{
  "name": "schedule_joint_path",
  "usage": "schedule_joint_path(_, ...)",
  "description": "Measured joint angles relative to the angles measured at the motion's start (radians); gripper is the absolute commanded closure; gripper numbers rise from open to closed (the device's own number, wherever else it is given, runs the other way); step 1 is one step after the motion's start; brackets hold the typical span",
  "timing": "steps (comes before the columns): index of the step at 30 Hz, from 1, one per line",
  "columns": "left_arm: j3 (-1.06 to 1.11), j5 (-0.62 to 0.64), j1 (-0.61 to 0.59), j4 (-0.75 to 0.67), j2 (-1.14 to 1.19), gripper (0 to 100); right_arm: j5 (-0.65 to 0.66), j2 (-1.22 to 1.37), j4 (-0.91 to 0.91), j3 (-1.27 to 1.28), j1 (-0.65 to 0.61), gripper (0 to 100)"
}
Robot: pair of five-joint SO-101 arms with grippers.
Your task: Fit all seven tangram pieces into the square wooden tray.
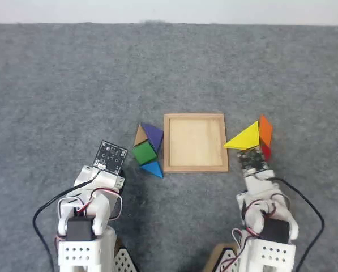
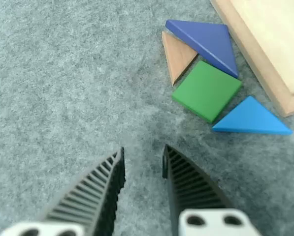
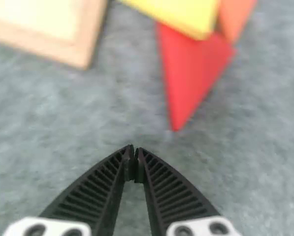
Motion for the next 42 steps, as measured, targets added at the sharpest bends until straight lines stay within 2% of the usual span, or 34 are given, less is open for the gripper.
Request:
schedule_joint_path(4,0.000,0.000,0.000,0.000,0.000,87,0.000,-0.003,-0.002,0.000,-0.140,99.0)
schedule_joint_path(10,0.000,0.000,0.000,0.000,0.000,87,0.035,-0.008,-0.135,0.000,-0.158,98.9)
schedule_joint_path(13,0.000,0.000,0.000,0.000,0.000,87,0.087,-0.006,-0.213,-0.026,-0.100,98.9)
schedule_joint_path(19,0.000,0.000,0.000,0.000,0.000,87,0.043,0.055,-0.292,-0.236,0.011,98.9)
schedule_joint_path(24,0.000,0.000,0.000,0.000,0.000,87,-0.014,0.397,-0.295,-0.474,0.009,97.4)
schedule_joint_path(29,0.000,0.000,0.000,0.000,0.000,87,-0.029,0.933,-0.265,-0.764,-0.063,78.6)
schedule_joint_path(32,0.000,0.000,0.000,0.000,0.000,87,-0.054,1.264,-0.244,-0.939,-0.118,75.3)
schedule_joint_path(37,0.000,0.000,0.000,0.000,0.000,87,-0.299,1.694,-0.233,-1.226,-0.170,79.3)
schedule_joint_path(42,0.000,0.000,0.000,0.000,0.000,87,-0.591,1.941,-0.178,-1.439,-0.195,70.7)
